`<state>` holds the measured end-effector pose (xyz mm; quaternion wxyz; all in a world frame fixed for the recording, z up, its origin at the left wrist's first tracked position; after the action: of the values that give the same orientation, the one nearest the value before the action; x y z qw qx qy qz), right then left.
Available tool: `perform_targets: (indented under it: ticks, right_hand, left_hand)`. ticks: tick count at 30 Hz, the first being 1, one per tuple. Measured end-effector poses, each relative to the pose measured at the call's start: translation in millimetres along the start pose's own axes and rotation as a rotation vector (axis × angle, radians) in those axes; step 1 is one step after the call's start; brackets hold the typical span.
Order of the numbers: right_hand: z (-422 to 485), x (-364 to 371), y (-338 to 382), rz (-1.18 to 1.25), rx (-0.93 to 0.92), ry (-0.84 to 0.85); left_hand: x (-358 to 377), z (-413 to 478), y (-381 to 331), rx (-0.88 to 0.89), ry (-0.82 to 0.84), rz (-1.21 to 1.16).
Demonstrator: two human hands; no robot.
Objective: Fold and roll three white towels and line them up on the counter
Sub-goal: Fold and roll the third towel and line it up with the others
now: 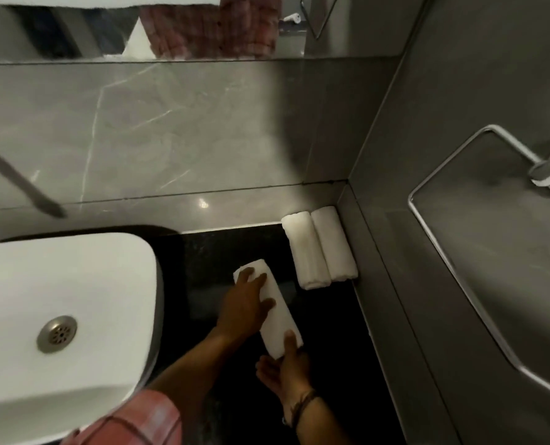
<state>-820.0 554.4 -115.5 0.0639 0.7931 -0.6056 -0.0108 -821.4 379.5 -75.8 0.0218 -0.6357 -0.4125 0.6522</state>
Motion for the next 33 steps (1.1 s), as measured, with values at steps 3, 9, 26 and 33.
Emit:
perform_targets:
  ticks: [3,9,26,33]
  right_hand:
    - [3,30,26,0.115,0.005,0.108]
    - [12,68,78,0.259,0.046,0.167]
    - [10,54,109,0.106,-0.238,-0.206]
    - [-14,59,144,0.439,-0.444,-0.127]
  left_hand:
    - [-12,43,8,0.059,-0.008,-0.042]
    - [-22,113,7,0.159,-0.039,-0.053]
    - [-6,107,0,-0.419,-0.173,-0.78]
    - [11,123,-20,-0.692,-0.153,-1.077]
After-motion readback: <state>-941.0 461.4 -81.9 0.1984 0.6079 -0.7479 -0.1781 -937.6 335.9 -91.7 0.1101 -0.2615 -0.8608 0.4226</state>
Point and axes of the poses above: each hand's wrist, its own z-axis towards the middle knuckle, its own x-axis out of the palm, y = z × x, the point moved 7 cm from there along z, towards the middle knuckle, and after that the axes turned 15 degrees about x, right-handed, at the moved point
